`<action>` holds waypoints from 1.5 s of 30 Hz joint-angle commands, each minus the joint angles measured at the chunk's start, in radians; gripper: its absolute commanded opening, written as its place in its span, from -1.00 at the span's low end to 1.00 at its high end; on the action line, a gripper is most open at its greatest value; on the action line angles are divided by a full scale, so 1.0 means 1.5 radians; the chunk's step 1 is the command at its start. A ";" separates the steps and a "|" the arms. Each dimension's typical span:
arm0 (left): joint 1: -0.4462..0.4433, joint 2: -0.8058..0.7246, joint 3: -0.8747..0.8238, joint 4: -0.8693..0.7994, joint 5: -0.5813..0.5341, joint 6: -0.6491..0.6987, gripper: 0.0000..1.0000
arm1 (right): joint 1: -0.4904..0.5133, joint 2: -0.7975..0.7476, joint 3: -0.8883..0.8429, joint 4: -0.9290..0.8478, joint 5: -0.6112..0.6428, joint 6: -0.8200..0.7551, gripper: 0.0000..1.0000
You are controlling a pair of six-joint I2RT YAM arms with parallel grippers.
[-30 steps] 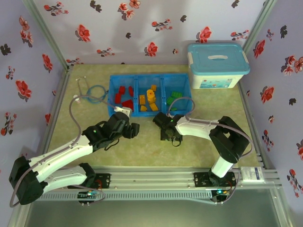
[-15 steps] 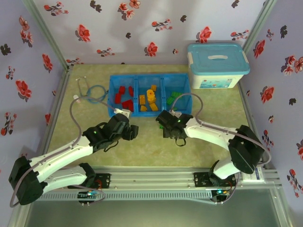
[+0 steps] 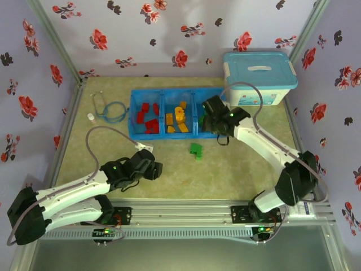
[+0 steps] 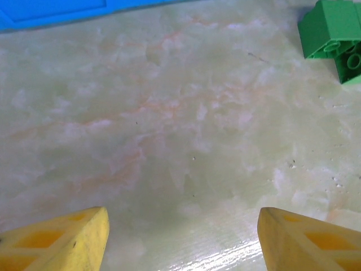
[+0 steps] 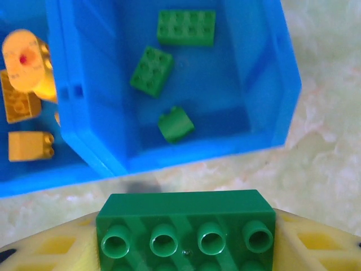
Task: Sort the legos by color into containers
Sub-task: Place the lego in the container.
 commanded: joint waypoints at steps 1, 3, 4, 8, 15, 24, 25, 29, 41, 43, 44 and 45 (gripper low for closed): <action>-0.025 -0.010 -0.014 -0.021 -0.045 -0.039 0.40 | -0.032 0.053 0.064 -0.049 -0.017 -0.058 0.18; -0.040 -0.011 -0.020 -0.026 -0.056 -0.050 0.40 | -0.051 0.083 0.099 -0.056 -0.022 -0.070 0.18; -0.047 -0.012 -0.024 -0.027 -0.061 -0.055 0.40 | -0.060 0.098 0.116 -0.057 -0.026 -0.073 0.18; -0.067 -0.015 -0.037 -0.027 -0.071 -0.075 0.39 | -0.081 0.166 0.176 -0.064 -0.038 -0.086 0.18; -0.090 -0.028 -0.048 -0.035 -0.086 -0.094 0.39 | -0.099 0.287 0.277 -0.090 -0.050 -0.096 0.23; -0.111 -0.052 -0.058 -0.050 -0.096 -0.123 0.39 | -0.110 0.367 0.374 -0.103 -0.054 -0.086 0.31; -0.112 -0.055 -0.058 -0.053 -0.098 -0.125 0.39 | -0.111 0.370 0.388 -0.105 -0.051 -0.085 0.33; -0.115 -0.064 -0.048 -0.061 -0.104 -0.124 0.39 | -0.111 0.367 0.415 -0.107 -0.025 -0.073 0.62; -0.121 -0.061 -0.038 -0.055 -0.111 -0.122 0.39 | -0.078 0.182 0.200 -0.006 -0.046 -0.066 0.69; -0.122 -0.058 -0.037 -0.050 -0.110 -0.121 0.39 | -0.064 0.146 0.152 0.009 -0.052 -0.067 0.69; -0.123 -0.057 -0.037 -0.048 -0.111 -0.121 0.39 | -0.058 0.133 0.134 0.015 -0.057 -0.066 0.68; -0.122 -0.053 -0.037 -0.045 -0.110 -0.120 0.39 | -0.051 0.119 0.113 0.021 -0.063 -0.066 0.67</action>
